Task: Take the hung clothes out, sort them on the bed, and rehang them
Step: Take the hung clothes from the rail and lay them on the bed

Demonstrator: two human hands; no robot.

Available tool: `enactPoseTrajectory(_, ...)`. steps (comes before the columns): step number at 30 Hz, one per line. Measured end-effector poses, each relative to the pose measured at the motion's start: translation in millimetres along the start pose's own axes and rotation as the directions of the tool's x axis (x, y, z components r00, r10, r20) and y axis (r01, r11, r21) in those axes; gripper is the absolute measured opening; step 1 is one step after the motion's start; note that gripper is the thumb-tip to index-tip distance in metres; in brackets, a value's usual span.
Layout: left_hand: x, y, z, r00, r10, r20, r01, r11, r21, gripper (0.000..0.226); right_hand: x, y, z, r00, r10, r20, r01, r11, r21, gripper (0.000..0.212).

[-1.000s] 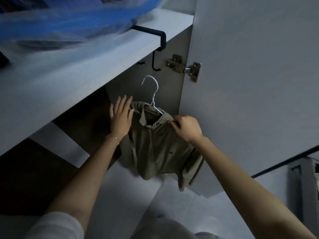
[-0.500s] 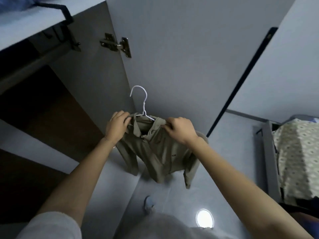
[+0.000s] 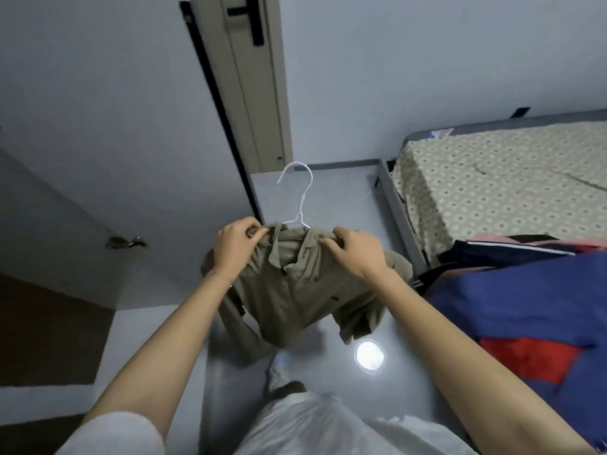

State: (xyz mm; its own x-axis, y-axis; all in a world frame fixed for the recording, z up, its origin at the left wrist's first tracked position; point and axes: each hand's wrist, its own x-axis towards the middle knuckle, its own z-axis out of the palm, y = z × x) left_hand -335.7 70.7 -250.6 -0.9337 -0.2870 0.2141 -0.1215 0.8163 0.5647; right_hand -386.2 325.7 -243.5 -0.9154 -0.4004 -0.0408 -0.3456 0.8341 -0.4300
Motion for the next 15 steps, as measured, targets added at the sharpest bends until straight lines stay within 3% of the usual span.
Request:
enactPoseTrajectory(7,44,140,102,0.961,0.184,0.208,-0.167,0.981,-0.097,0.024,-57,117,-50,0.923,0.336,-0.189,-0.354,0.933,-0.066,0.052)
enactPoseTrajectory(15,67,278,203,0.794,0.487,0.363,-0.38,0.864,-0.329,0.025,-122,207,-102,0.669,0.661,-0.341,-0.697,0.717,0.023,0.053)
